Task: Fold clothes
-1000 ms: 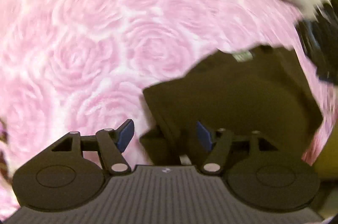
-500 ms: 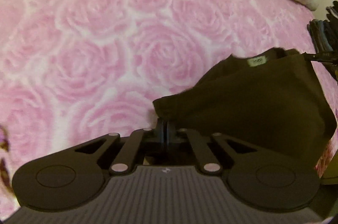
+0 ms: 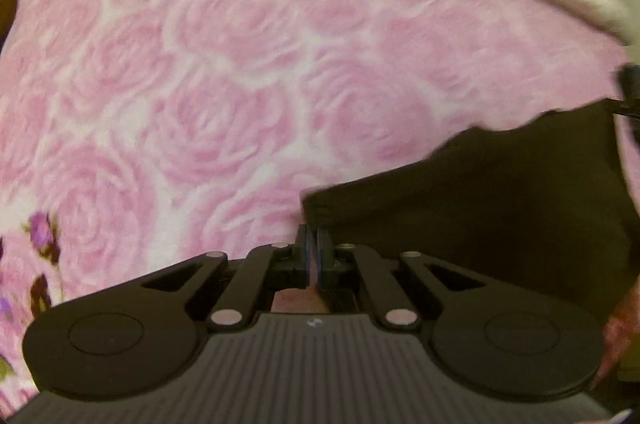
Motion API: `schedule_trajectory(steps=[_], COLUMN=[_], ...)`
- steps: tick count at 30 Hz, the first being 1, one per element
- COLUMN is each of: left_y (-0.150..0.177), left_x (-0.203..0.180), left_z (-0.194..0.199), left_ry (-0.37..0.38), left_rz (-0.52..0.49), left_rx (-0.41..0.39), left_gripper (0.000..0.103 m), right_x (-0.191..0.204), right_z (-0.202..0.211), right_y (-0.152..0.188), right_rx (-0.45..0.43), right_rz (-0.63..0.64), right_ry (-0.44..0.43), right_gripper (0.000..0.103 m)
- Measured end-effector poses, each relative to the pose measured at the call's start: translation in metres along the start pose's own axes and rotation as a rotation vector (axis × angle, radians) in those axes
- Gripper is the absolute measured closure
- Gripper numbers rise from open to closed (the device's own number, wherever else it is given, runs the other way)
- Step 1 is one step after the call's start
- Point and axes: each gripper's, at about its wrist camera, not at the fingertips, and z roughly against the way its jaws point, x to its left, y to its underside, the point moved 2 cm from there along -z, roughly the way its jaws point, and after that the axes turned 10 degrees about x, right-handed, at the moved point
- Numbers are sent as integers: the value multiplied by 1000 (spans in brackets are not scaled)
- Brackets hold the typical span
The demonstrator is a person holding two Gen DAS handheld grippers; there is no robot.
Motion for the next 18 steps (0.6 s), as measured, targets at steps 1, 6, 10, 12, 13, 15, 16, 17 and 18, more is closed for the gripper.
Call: schedule_trajectory(steps=[1, 6, 10, 12, 13, 15, 16, 17, 18], left_y=[-1, 13, 27, 35, 40, 50, 55, 59, 62], left_x=[2, -21, -44, -56, -65, -76, -79, -78, -75], left_z=[-7, 5, 18, 25, 20, 8, 0, -6, -12], left_ry=[-10, -22, -26, -29, -33, -40, -43, -50, -53], left_rz=[18, -128, -275, -350, -413, -524, -571, -606, -638], left_rx=[24, 9, -11, -19, -4, 22, 37, 53, 68], left_gripper=[99, 97, 90, 90, 90, 88, 85, 85, 85], right_x=[-2, 2, 14, 24, 31, 46, 54, 62, 67], right_z=[-7, 10, 40, 51, 56, 56, 53, 50, 46], right_y=[0, 11, 38, 56, 70, 96, 110, 124, 138], right_rx=[24, 3, -60, -66, -66, -28, 1, 30, 62], right_rz=[-10, 22, -11, -44, -66, -83, -86, -90, -103], right_ry=[17, 78, 38, -9, -47, -94, -116, -138, -147], right_gripper=[98, 61, 15, 15, 15, 15, 15, 15, 15])
